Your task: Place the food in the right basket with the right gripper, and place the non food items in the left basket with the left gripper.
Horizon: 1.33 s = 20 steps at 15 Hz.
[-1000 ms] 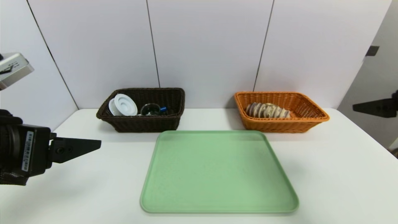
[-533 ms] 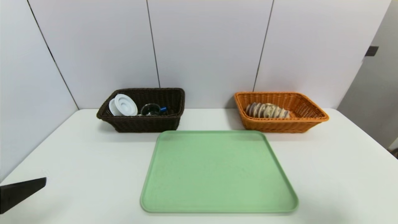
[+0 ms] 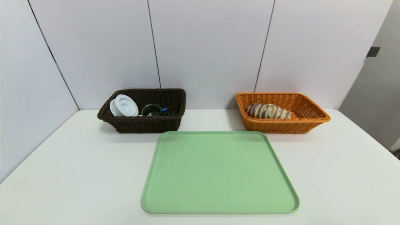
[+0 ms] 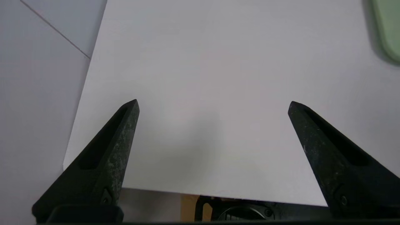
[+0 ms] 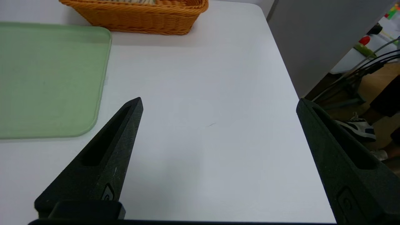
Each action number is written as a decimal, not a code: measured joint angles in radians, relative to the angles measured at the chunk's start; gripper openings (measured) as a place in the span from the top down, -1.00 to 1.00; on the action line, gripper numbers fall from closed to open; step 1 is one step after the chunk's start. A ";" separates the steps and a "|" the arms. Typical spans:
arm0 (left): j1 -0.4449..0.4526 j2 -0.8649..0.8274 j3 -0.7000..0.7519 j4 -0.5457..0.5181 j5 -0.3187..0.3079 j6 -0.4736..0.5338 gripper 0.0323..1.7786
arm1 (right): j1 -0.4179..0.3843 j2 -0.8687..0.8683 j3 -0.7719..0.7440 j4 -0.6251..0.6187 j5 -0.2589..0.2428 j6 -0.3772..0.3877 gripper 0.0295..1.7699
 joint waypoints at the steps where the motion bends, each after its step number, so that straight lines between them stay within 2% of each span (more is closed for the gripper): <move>1: 0.021 -0.047 0.022 0.019 0.000 0.020 -0.90 | -0.011 -0.026 0.016 0.001 0.006 -0.013 -0.91; 4: 0.049 -0.127 0.045 0.063 -0.002 0.021 -0.90 | -0.033 -0.108 0.053 0.030 0.018 -0.045 -0.91; 7: 0.052 -0.152 0.039 0.068 -0.007 0.026 -0.90 | -0.040 -0.169 0.040 0.137 0.018 -0.057 -0.91; 11: 0.068 -0.160 0.001 0.098 -0.016 0.045 -0.90 | -0.040 -0.198 0.042 0.141 0.020 -0.056 -0.91; 14: 0.099 -0.168 -0.026 0.126 -0.074 0.064 -0.90 | -0.040 -0.204 0.042 0.141 0.020 -0.057 -0.91; 17: 0.145 -0.214 0.006 0.175 -0.142 0.106 -0.90 | -0.042 -0.216 0.049 0.142 0.019 -0.056 -0.91; 20: 0.158 -0.254 0.074 0.135 -0.159 0.105 -0.90 | -0.044 -0.246 0.072 0.133 0.018 -0.051 -0.91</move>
